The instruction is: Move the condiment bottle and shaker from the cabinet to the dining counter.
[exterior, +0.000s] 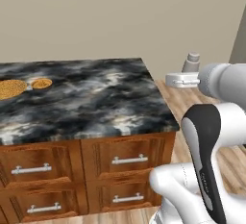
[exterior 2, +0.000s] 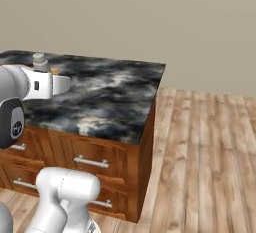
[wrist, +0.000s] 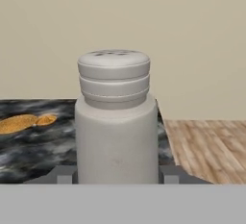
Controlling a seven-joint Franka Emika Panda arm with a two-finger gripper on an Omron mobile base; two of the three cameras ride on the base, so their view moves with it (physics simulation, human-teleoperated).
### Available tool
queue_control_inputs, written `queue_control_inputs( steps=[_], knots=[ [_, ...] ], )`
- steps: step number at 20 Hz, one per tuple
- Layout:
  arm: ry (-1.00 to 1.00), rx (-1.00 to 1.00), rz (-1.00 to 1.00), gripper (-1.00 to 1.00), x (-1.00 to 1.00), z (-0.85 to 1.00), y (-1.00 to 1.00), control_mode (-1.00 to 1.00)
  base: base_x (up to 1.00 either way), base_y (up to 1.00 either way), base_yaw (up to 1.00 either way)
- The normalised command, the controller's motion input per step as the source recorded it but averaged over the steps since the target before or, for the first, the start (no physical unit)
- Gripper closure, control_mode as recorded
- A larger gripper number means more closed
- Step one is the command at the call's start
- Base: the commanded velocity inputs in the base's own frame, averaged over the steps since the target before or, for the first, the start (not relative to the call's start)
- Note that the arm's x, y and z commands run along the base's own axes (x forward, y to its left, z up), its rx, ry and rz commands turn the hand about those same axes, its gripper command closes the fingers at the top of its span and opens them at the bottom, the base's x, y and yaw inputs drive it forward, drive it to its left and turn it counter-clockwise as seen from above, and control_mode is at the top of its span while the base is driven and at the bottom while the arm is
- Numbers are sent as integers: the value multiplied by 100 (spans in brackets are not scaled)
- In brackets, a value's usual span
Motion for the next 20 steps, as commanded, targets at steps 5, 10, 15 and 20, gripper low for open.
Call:
queue_control_inputs(
  steps=[5,10,15,20],
  knots=[
    [0,0,0,100,0,0,0,100,83,33,1],
    [0,0,0,100,0,0,0,100,62,33,0],
    [0,0,0,100,0,0,0,100,49,38,0],
    [0,0,0,100,0,0,0,100,68,43,0]
  ],
)
